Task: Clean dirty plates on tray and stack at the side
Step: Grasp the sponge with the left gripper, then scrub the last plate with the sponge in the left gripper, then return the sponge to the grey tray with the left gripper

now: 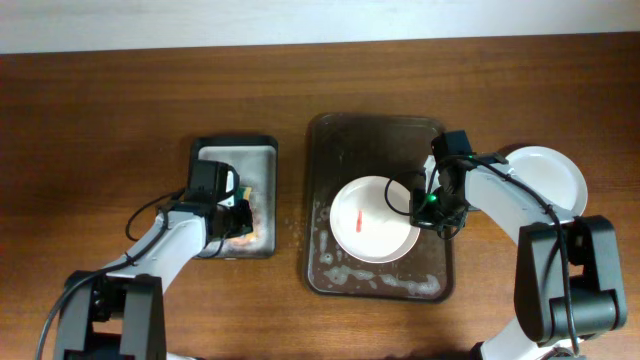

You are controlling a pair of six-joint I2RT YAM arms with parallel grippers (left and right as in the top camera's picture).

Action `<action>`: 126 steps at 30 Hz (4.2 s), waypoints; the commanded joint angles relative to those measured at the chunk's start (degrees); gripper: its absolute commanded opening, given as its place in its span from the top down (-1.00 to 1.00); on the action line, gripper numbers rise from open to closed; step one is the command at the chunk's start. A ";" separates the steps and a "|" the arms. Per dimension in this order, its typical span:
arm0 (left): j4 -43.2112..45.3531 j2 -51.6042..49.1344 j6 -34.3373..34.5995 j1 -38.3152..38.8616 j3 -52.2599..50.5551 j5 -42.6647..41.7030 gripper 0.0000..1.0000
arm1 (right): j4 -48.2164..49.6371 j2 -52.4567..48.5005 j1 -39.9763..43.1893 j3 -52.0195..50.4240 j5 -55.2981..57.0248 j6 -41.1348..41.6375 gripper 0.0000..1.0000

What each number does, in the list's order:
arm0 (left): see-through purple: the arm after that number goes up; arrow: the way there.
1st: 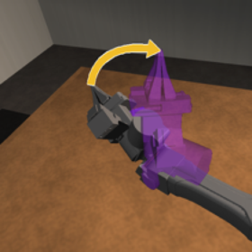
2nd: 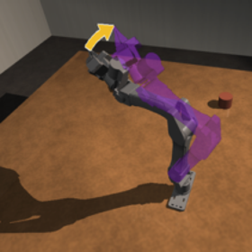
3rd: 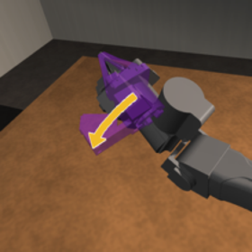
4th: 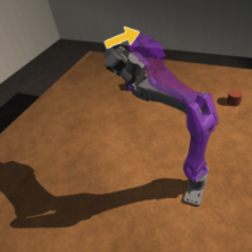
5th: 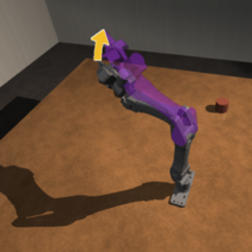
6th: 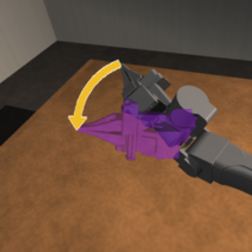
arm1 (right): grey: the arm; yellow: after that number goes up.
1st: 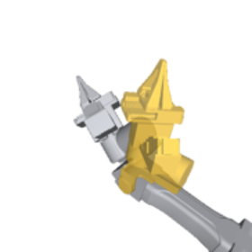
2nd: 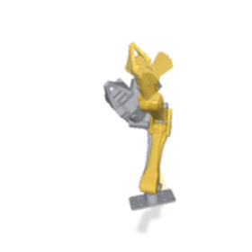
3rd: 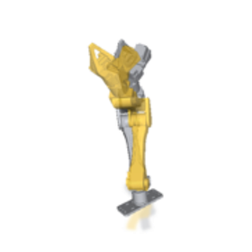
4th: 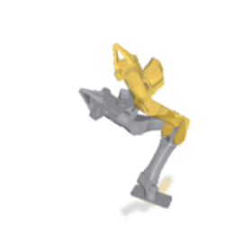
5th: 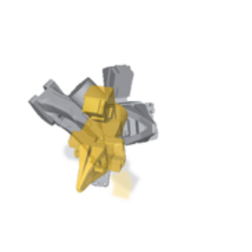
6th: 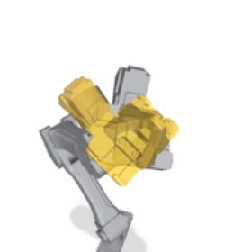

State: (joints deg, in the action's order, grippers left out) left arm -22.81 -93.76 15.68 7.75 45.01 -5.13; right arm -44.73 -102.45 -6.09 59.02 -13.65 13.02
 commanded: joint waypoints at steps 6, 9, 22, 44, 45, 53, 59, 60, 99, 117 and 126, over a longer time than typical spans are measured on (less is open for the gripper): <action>-18.82 -0.26 -2.56 0.07 15.13 1.40 0.19 | -0.07 -0.94 -0.26 -0.37 0.74 -0.57 0.92; -16.63 -2.16 -2.54 0.07 14.80 8.59 0.19 | -0.02 -0.94 -0.24 -0.37 0.74 -0.57 0.92; -18.84 -9.53 -2.54 -0.04 19.67 -1.16 0.15 | -0.24 -0.94 -0.26 -0.37 0.72 -0.57 0.92; -29.75 -3.15 -1.25 1.66 26.10 -3.26 1.00 | 0.20 -0.94 -0.26 -0.37 -0.48 -3.80 0.92; -30.86 -2.71 -2.25 2.84 29.35 -6.29 1.00 | 0.31 -0.94 -0.26 -0.37 -1.68 -6.67 0.92; -24.13 -4.50 2.47 16.31 33.57 -12.76 1.00 | 1.66 -0.94 -0.26 -0.37 -2.29 -6.56 0.92; -12.83 -18.51 14.60 28.55 33.55 -9.20 1.00 | 1.44 -0.94 -0.26 -0.37 -2.27 -6.56 0.92; -10.34 -21.66 17.29 29.73 33.55 -11.15 1.00 | 1.42 -0.94 -0.26 -0.37 -2.27 -6.56 0.92; -23.67 -30.93 14.86 33.05 37.42 -8.59 1.00 | 2.12 -0.94 -0.24 -0.37 -2.45 1.05 0.92; -30.58 -4.33 8.61 17.64 37.42 -4.98 1.00 | 2.08 -0.85 -0.24 -0.35 -2.47 -0.74 0.92; -34.60 6.97 -2.12 6.36 27.28 6.67 1.00 | -7.06 22.01 -2.99 0.28 6.32 -2.60 0.92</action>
State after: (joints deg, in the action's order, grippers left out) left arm -60.80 -86.15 17.52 15.11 80.05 -0.86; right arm -49.82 -87.35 -7.20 58.92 -14.11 11.18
